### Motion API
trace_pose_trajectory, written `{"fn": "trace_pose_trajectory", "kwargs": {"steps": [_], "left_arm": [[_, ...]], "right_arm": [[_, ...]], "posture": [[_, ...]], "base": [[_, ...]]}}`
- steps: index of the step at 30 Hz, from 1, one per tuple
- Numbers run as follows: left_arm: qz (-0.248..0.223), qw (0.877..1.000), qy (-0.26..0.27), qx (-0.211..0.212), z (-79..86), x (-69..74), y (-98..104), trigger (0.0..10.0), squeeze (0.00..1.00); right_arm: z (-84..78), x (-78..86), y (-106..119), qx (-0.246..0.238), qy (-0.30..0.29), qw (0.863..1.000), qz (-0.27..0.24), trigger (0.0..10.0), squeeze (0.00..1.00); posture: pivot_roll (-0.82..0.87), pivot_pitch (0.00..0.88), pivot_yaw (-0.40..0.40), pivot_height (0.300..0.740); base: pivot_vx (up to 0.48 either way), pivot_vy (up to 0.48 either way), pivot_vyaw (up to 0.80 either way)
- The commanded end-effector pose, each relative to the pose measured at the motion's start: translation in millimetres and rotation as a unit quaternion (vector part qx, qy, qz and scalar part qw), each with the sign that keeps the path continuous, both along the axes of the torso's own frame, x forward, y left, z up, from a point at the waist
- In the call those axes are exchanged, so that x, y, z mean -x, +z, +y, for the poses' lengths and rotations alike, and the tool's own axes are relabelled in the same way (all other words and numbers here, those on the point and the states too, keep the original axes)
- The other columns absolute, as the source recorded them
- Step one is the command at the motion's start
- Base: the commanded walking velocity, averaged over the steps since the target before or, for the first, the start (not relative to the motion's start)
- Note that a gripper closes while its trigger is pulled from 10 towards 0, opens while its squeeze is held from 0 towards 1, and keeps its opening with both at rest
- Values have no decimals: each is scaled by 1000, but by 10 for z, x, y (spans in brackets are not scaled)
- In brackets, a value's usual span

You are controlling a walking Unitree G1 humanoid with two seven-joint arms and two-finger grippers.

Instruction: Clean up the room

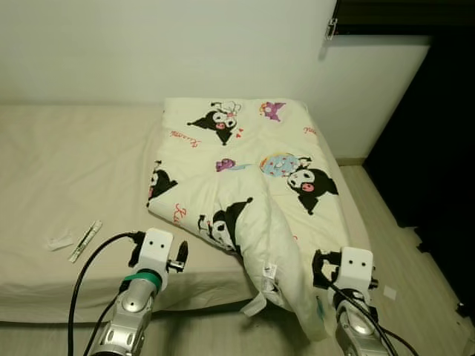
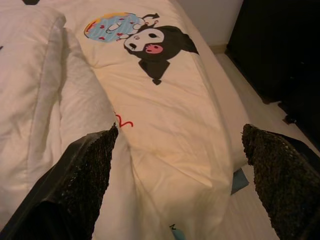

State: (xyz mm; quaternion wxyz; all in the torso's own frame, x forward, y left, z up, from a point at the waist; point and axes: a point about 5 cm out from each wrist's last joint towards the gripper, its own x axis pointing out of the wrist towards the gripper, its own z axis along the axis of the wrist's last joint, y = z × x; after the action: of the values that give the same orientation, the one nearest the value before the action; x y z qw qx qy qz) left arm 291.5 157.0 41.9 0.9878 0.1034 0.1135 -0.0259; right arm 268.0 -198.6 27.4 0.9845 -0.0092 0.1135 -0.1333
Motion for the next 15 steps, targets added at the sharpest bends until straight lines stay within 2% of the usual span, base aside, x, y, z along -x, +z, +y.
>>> {"fn": "trace_pose_trajectory", "kwargs": {"steps": [1,15], "left_arm": [[18,1000,-2,-3,-14,12,-54,10000,0],[20,1000,1,-5,33,-3,-38,10000,0]], "right_arm": [[-8,45,-62,-5,-5,1000,9,10000,0],[38,26,-63,-7,-7,1000,10,10000,0]], "posture": [[16,0,62,740],[21,0,66,740]], "base": [[0,334,0],[0,342,0]]}}
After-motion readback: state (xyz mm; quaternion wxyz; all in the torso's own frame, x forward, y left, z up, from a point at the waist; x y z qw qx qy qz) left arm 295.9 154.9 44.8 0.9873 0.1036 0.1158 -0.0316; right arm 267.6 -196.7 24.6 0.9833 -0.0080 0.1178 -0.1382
